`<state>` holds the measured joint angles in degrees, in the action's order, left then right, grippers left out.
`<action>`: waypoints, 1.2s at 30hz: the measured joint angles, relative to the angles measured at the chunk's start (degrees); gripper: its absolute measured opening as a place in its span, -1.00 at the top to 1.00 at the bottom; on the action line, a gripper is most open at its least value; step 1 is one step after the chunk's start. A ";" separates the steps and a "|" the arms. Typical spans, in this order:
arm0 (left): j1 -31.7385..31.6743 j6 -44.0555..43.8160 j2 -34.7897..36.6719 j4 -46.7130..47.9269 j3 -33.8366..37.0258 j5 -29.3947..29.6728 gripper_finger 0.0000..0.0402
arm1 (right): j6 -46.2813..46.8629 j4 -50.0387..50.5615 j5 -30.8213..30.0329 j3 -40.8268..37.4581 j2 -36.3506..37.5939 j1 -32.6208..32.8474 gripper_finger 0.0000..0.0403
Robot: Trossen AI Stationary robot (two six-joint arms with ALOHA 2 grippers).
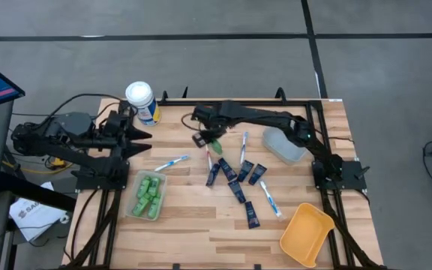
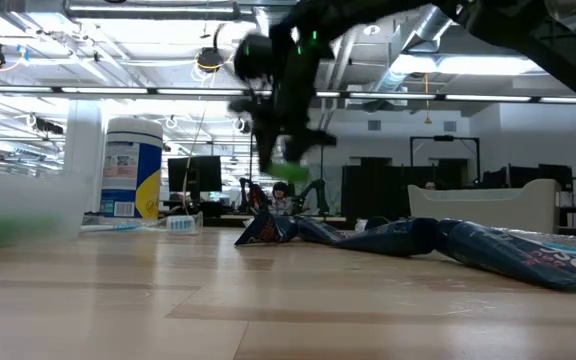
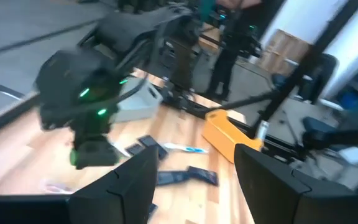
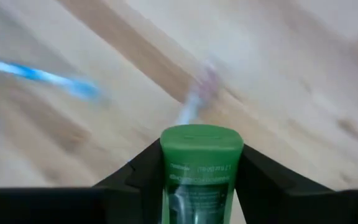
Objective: Pick & Place Travel size toiletries
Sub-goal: Put the green shampoo bottle into the transparent bin
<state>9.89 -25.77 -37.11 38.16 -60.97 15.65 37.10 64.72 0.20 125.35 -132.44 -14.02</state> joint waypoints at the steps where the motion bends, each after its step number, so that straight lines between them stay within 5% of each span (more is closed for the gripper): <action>1: 0.00 0.05 -0.01 0.01 0.00 1.27 -0.04 | -0.74 -0.14 -0.01 2.42 0.23 0.27 0.27; 4: 0.00 -0.01 0.00 0.00 0.00 4.56 -0.04 | -2.48 -2.31 0.03 9.71 0.66 1.13 0.29; 12: -0.03 -1.78 -0.06 -0.57 0.33 7.37 -0.07 | -5.56 -24.28 1.32 3.78 14.48 2.33 0.23; 17: -1.22 -2.18 0.71 -10.79 8.42 8.47 -0.16 | -9.58 -30.12 1.34 3.60 18.88 3.87 0.26; 26: -10.21 -3.05 -3.07 -57.40 29.46 -7.84 -0.25 | -15.22 -39.81 1.68 3.62 20.37 8.66 0.22; 36: -13.38 -1.18 -11.70 -73.73 31.67 -17.94 -0.26 | -15.21 -39.26 3.18 3.62 19.70 11.09 0.20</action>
<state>-3.49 -26.95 -48.81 -35.58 -29.30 -2.29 21.89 25.46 3.38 128.97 -112.75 -2.92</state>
